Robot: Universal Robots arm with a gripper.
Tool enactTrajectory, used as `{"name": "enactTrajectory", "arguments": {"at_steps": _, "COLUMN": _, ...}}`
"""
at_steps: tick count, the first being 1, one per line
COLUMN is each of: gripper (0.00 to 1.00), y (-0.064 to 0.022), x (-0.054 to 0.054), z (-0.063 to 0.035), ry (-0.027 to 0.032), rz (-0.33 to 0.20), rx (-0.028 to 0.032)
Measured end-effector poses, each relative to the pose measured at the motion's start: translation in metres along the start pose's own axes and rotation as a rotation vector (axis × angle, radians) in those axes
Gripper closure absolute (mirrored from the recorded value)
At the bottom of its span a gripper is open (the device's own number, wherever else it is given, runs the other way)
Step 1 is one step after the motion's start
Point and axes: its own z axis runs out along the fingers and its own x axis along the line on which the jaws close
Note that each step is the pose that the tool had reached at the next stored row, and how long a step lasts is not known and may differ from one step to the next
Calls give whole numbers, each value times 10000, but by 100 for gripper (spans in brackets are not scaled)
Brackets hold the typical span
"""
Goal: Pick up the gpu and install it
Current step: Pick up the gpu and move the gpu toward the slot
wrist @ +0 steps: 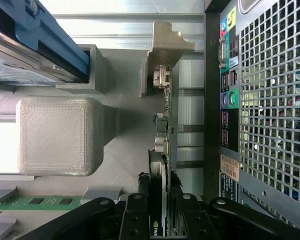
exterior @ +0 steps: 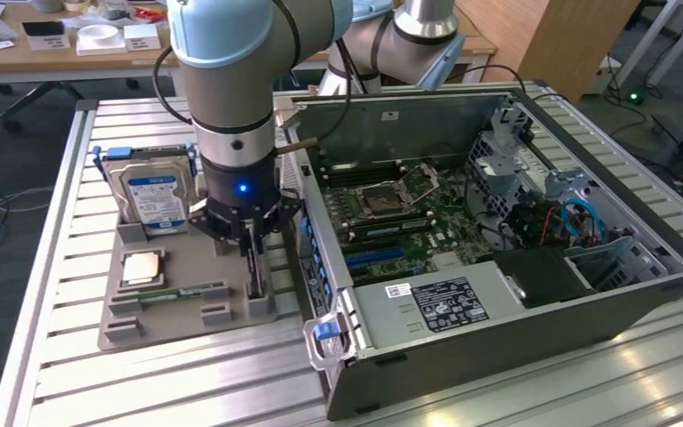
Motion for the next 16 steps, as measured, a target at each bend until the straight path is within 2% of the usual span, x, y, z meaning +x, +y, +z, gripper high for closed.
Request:
{"name": "enactTrajectory", "arguments": {"at_steps": 3, "gripper": 74, "y": 2, "x": -1, "z": -28, "ry": -4, "rz": 0, "rx": -4}}
{"name": "enactTrajectory", "arguments": {"at_steps": 10, "gripper": 74, "y": 7, "x": -5, "z": -195, "ry": -1, "rz": 0, "rx": 0}}
{"name": "enactTrajectory", "arguments": {"at_steps": 16, "gripper": 74, "y": 15, "x": -10, "z": -411, "ry": -2, "rz": 0, "rx": 0}}
